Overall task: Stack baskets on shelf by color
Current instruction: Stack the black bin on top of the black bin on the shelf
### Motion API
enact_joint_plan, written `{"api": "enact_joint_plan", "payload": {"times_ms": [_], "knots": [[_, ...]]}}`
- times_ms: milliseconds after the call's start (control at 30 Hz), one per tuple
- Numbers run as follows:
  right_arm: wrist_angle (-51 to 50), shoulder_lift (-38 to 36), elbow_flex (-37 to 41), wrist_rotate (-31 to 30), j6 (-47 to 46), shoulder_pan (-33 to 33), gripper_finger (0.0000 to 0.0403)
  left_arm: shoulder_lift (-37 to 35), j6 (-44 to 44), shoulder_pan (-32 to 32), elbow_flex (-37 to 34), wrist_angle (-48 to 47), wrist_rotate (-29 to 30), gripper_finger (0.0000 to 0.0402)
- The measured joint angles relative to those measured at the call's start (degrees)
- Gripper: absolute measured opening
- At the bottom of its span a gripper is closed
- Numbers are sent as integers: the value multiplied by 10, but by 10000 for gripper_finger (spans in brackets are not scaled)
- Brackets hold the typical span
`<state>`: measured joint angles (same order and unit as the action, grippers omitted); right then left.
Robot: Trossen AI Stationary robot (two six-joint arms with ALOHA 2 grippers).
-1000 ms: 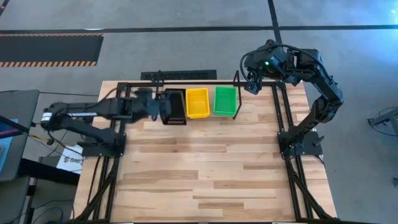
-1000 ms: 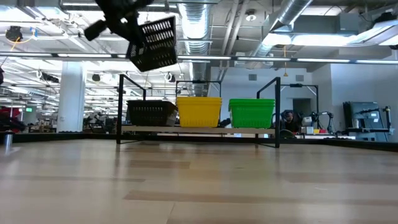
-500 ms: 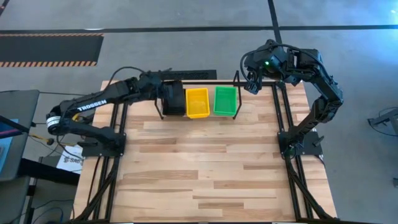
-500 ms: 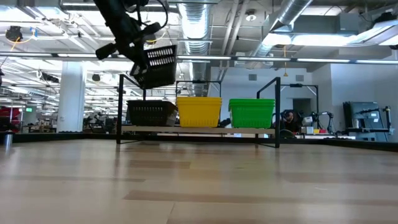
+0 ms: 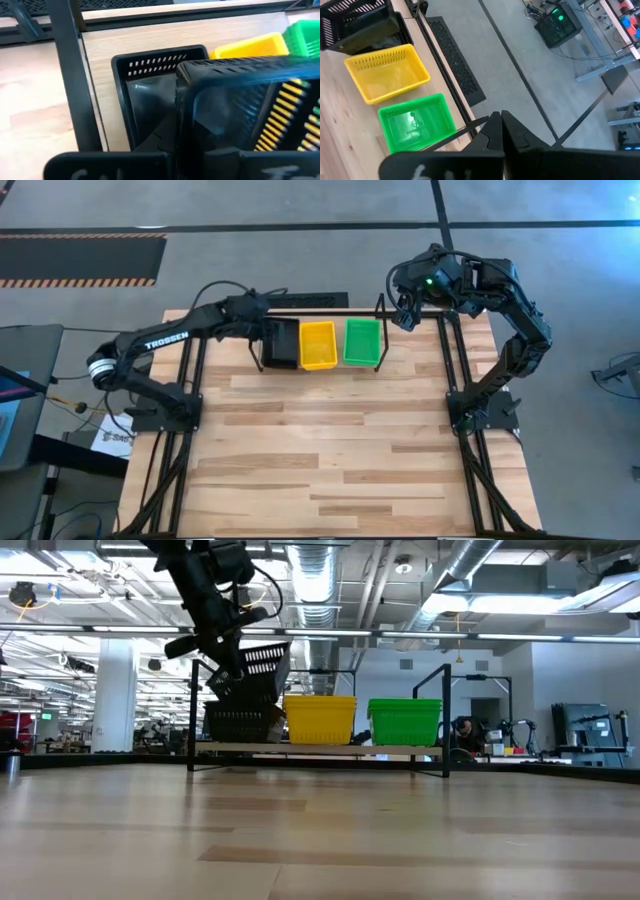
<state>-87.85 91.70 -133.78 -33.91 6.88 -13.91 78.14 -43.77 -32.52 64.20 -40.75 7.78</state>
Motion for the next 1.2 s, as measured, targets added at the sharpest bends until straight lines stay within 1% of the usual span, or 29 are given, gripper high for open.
{"api": "enact_joint_plan", "payload": {"times_ms": [333, 500, 867, 1100, 1200], "knots": [[0, 0, 0, -2, -14, 0, 1, 8, 36, -43, 0, -3, -13, 0], [0, 0, 0, -4, -25, 0, 1, 8, 61, -58, 0, -5, -31, 0], [1, 0, 0, -7, -54, 0, 1, 8, 86, -63, 0, -23, -36, 0], [1, 0, 0, -8, -61, 0, 1, 8, 89, -63, 0, -14, -48, 0], [1, 0, 0, -8, -65, 0, 1, 8, 108, -62, 0, -2, -54, 0]]}}
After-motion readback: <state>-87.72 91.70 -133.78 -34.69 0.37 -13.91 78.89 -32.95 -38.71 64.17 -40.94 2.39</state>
